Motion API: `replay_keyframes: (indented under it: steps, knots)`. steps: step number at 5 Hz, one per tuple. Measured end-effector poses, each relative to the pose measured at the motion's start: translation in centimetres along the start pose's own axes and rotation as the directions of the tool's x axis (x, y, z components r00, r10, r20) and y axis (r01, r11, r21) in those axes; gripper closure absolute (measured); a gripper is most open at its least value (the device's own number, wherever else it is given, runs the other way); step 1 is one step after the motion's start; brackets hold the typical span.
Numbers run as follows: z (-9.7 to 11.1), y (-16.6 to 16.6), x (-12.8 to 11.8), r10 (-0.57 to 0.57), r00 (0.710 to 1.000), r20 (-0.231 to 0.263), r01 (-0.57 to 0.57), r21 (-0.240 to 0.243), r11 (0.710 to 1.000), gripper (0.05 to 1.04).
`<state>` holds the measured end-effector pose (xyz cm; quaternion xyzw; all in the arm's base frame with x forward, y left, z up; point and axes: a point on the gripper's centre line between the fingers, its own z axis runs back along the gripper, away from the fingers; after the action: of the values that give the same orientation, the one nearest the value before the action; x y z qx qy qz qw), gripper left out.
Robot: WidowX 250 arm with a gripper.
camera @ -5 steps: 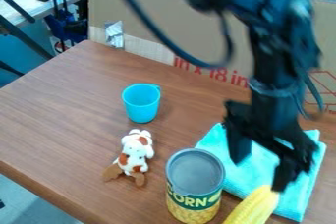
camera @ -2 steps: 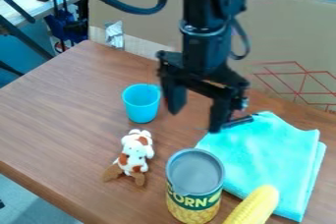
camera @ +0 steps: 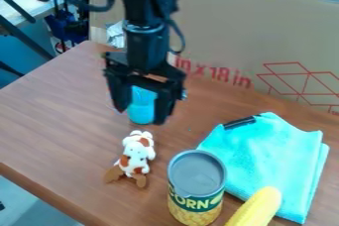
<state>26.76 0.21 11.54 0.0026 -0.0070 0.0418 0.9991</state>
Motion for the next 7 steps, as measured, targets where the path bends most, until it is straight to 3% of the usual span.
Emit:
replay_keyframes:
  steps: [1, 2, 3, 4, 5, 6, 7]
  knots:
    - [-1.0, 1.8, 0.3, 0.032, 0.999, 0.028, -0.031, -0.038, 0.999, 0.078]
    - [-2.4, 1.8, 0.3, 0.046, 0.999, 0.006, -0.045, -0.037, 0.998, 0.078]
    - [-4.2, 1.8, 0.3, 0.071, 0.997, 0.021, -0.070, -0.054, 0.996, 0.078]
    - [-4.8, 1.3, 0.7, 0.107, 0.992, 0.071, -0.101, -0.080, 0.992, 0.078]
    - [-5.9, 0.8, 0.8, 0.112, 0.993, 0.036, -0.109, -0.079, 0.991, 0.078]
    - [-8.3, 1.7, 1.1, 0.151, 0.985, -0.084, -0.156, -0.056, 0.986, 0.078]
    - [-9.4, 2.3, 2.2, 0.182, 0.977, -0.109, -0.190, -0.068, 0.979, 0.133]
